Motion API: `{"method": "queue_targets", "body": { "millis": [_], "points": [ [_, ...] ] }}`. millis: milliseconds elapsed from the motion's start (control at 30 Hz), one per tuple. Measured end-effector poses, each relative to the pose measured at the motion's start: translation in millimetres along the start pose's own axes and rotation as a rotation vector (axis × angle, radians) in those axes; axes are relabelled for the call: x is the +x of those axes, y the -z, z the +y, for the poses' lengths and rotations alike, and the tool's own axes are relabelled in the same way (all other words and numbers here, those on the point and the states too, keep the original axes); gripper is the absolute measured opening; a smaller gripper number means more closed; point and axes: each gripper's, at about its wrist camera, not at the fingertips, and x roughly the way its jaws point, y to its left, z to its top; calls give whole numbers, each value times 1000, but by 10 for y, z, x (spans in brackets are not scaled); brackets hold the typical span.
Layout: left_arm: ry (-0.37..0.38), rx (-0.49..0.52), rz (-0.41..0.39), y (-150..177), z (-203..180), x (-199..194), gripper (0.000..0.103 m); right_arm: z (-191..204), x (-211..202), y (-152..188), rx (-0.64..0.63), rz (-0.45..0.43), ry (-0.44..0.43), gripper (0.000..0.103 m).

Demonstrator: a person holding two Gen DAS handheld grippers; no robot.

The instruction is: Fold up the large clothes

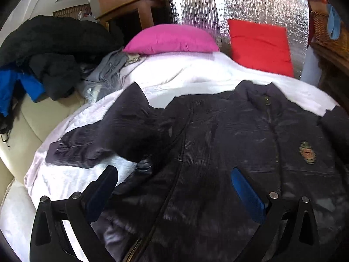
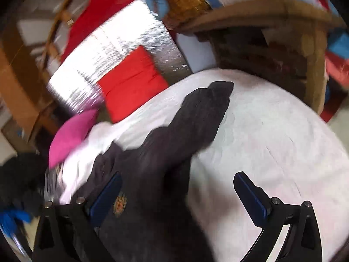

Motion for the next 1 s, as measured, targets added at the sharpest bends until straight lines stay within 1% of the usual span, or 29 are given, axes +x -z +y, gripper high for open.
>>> {"method": "queue_targets", "body": {
  "millis": [33, 67, 100, 167, 233, 333, 400, 433, 467, 500, 533, 600, 633, 667, 700, 733, 833, 933, 1000],
  "points": [
    [13, 5, 34, -10, -27, 81, 103, -92, 193, -145, 26, 17, 6, 103],
    [33, 10, 46, -32, -49, 113, 103, -173, 391, -269, 47, 34, 12, 103],
    [39, 11, 38, -63, -94, 139, 103, -224, 563, -360, 64, 47, 15, 103],
    [-2, 48, 0, -106, -148, 120, 103, -341, 898, -529, 102, 80, 16, 103],
    [-16, 89, -21, -136, -222, 115, 103, -476, 1204, -676, 153, 93, 44, 103],
    [-13, 91, -20, -186, -216, 159, 103, -694, 1567, -813, 238, 106, 60, 103],
    [-12, 80, -9, -208, -208, 185, 103, -762, 1688, -845, 264, 102, 61, 101],
    [-10, 76, -7, -214, -213, 195, 103, -756, 1703, -868, 253, 80, 67, 95],
    [-9, 74, -3, -218, -217, 200, 103, -716, 1734, -894, 228, 72, 69, 87],
    [-6, 72, -2, -227, -227, 204, 103, -686, 1760, -892, 217, 89, 56, 58],
    [-5, 73, -2, -234, -244, 213, 103, -655, 1815, -887, 214, 116, 48, 31],
    [-5, 79, -11, -224, -264, 184, 103, -592, 1848, -889, 198, 107, 76, 26],
    [-6, 77, -16, -222, -267, 183, 103, -535, 1818, -891, 180, 93, 75, 20],
    [-10, 75, -22, -225, -261, 173, 103, -446, 1754, -884, 157, 74, 65, 18],
    [-13, 66, -27, -231, -238, 155, 103, -323, 1652, -880, 130, 47, 43, 14],
    [-14, 58, -29, -243, -220, 150, 103, -206, 1553, -870, 110, 26, 18, 13],
    [-24, 35, -46, -273, -139, 105, 103, 198, 1247, -849, 44, -14, -62, 13],
    [-32, 14, -56, -300, -32, 67, 103, 711, 899, -728, -26, -35, -151, 13],
    [-34, -8, -62, -314, 71, 33, 103, 1066, 717, -568, -87, -29, -217, 13]
  ]
}}
